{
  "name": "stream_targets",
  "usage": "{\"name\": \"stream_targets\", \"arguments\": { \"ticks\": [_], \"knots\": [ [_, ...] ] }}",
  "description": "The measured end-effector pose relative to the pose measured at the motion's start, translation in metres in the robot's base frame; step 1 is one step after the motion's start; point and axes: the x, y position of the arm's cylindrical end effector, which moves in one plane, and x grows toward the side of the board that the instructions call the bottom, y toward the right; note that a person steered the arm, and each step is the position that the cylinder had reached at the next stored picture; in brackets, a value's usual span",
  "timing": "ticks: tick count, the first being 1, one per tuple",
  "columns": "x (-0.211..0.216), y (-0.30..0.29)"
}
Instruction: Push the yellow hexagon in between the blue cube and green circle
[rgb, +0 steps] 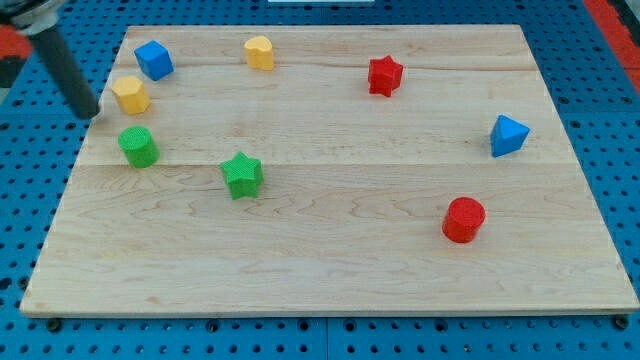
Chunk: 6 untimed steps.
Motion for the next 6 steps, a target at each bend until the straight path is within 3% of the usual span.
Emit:
{"name": "stream_targets", "arguments": {
  "ticks": [1, 3, 4, 6],
  "knots": [
    [-0.024, -0.01],
    [-0.027, 0.019],
    [-0.054, -0.021],
    [-0.113, 0.025]
  ]
}}
